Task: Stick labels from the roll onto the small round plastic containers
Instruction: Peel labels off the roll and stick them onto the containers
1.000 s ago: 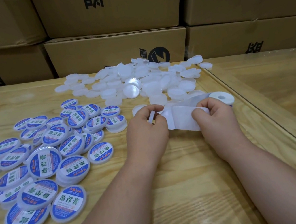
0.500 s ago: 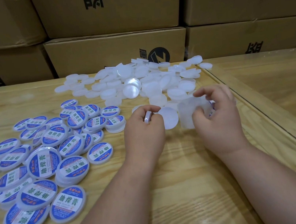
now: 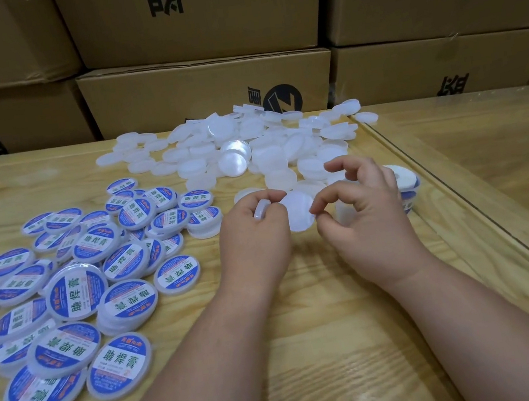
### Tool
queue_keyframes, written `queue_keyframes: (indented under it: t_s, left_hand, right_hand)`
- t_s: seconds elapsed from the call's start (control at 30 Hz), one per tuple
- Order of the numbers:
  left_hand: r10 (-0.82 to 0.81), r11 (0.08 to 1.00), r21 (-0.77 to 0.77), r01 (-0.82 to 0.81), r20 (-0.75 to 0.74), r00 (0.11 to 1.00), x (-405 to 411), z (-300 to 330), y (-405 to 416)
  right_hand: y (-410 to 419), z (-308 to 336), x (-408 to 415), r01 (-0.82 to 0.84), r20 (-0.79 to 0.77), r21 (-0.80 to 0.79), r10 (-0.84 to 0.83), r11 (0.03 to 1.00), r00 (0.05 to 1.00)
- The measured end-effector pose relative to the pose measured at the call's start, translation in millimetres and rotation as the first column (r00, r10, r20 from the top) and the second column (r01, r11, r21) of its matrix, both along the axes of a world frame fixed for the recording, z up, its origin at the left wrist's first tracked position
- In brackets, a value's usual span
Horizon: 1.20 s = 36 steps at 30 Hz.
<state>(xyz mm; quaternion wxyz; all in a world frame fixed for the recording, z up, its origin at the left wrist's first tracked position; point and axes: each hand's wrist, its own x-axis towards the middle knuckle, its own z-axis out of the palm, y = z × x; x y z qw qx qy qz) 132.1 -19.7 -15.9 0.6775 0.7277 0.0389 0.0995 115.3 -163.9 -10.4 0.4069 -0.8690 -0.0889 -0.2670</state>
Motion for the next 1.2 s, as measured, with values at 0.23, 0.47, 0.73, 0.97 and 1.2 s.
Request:
queue_keyframes:
  t_s: [0.23, 0.47, 0.73, 0.97, 1.2]
  left_hand:
    - [-0.073, 0.989, -0.123, 0.077, 0.035, 0.997, -4.3, 2.4, 0.1]
    - [-0.242, 0.856, -0.432, 0.284, 0.149, 0.959, -4.2, 5.1, 3.4]
    - [-0.320, 0.827, -0.441, 0.349, 0.141, 0.937, -2.6, 5.0, 3.8]
    - [-0.389, 0.808, -0.423, 0.411, 0.142, 0.910, -1.0, 5.1, 2.3]
    - [-0.380, 0.823, -0.405, 0.399, 0.128, 0.916, -1.8, 4.7, 1.4]
  right_hand:
    - [-0.8, -2.4, 1.7, 0.012, 0.011, 0.165, -0.014, 0.986, 1.000]
    - [-3.4, 0.0, 4.7, -0.046, -0.007, 0.539, 0.059, 0.841, 0.998]
    - [-1.3, 3.2, 1.2, -0.193, -0.077, 0.636, 0.311, 0.747, 0.947]
    - [0.8, -1.0, 1.2, -0.208, -0.158, 0.596, 0.367, 0.776, 0.917]
    - [1.2, -0.4, 1.0, -0.179, -0.180, 0.572, 0.335, 0.800, 0.925]
